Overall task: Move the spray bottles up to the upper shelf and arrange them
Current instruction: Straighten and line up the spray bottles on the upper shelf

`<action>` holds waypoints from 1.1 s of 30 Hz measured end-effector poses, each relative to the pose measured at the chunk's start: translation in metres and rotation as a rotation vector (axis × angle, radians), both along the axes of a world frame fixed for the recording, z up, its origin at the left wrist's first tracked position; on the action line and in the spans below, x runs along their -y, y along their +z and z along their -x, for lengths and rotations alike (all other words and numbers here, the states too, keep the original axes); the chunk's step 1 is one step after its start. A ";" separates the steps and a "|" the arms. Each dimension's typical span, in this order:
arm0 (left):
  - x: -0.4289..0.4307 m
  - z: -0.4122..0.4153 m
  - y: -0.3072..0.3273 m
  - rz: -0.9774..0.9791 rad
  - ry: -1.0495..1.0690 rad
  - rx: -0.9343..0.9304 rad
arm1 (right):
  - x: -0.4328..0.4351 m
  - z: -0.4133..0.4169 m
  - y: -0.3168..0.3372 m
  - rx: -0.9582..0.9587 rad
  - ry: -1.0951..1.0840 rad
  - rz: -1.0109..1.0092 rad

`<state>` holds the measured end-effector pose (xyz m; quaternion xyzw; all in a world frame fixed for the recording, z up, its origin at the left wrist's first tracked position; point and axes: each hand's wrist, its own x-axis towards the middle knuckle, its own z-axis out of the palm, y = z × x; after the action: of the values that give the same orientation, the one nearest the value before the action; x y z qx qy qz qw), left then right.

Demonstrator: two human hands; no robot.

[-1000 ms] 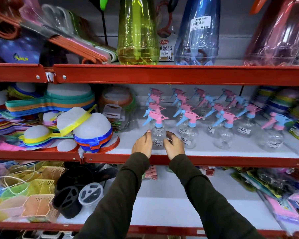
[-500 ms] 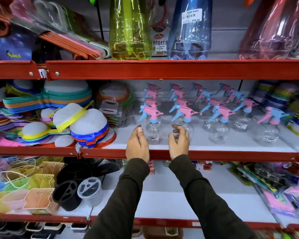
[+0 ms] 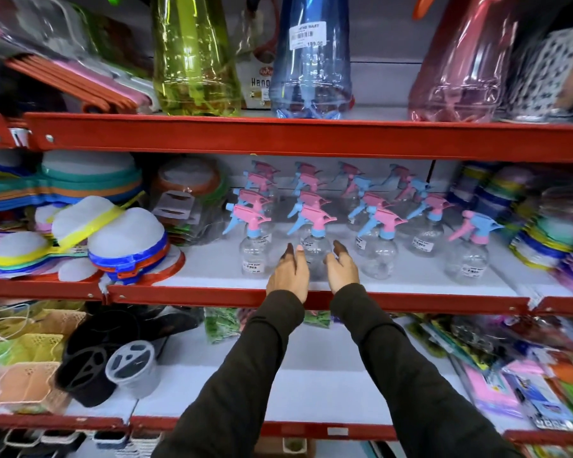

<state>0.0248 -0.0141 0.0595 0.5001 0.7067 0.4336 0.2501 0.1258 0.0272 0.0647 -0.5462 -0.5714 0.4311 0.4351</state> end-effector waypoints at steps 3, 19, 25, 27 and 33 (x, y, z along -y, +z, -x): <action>-0.002 -0.005 0.002 0.036 -0.020 0.068 | 0.001 -0.005 -0.001 0.046 0.045 -0.013; 0.005 -0.011 -0.002 -0.038 0.019 0.027 | 0.008 -0.017 0.000 0.091 0.051 -0.075; 0.000 -0.009 -0.010 0.014 -0.005 -0.004 | 0.011 -0.020 0.000 0.072 0.044 -0.076; 0.001 -0.010 -0.014 0.002 0.014 -0.038 | 0.013 -0.025 -0.002 0.037 0.005 -0.108; 0.015 -0.031 -0.027 -0.314 0.130 -0.011 | 0.016 -0.048 -0.011 -0.057 -0.073 -0.223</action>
<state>0.0556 -0.0286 0.0329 0.4886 0.6625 0.5511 0.1364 0.1735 0.0115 0.0539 -0.5022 -0.5831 0.3640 0.5247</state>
